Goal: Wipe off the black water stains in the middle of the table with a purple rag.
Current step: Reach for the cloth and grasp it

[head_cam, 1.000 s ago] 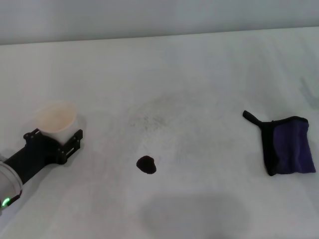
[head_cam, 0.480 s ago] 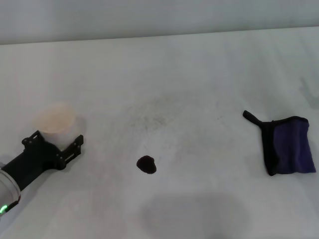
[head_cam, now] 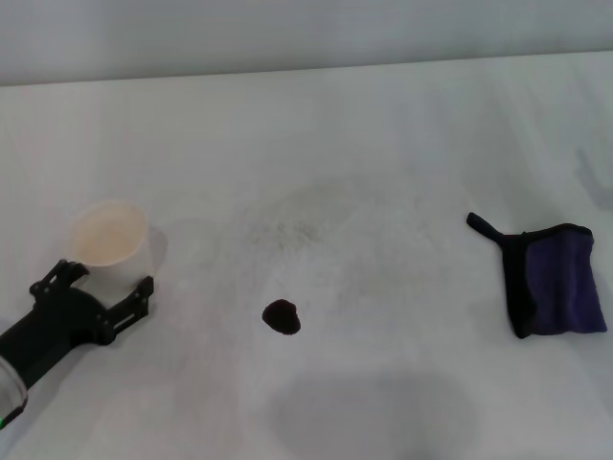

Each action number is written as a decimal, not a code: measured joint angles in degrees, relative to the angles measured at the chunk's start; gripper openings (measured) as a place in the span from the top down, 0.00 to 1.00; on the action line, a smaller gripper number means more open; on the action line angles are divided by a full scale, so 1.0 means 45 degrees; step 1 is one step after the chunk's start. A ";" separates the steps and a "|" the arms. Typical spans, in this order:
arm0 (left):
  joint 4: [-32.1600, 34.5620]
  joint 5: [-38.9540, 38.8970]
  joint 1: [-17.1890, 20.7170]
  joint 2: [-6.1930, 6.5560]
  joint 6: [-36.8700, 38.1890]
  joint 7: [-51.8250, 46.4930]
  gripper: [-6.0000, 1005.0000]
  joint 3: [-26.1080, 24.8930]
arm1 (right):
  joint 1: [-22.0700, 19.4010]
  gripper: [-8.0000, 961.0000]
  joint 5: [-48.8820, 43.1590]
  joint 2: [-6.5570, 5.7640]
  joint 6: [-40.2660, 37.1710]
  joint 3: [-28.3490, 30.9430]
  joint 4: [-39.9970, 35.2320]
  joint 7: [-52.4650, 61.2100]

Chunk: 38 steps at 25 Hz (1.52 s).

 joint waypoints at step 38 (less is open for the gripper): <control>0.0045 -0.6930 0.2928 0.0236 -0.2814 0.2071 0.14 -0.0453 | -0.0832 0.11 -0.4990 -0.1912 -0.3532 -0.0372 0.5921 1.7217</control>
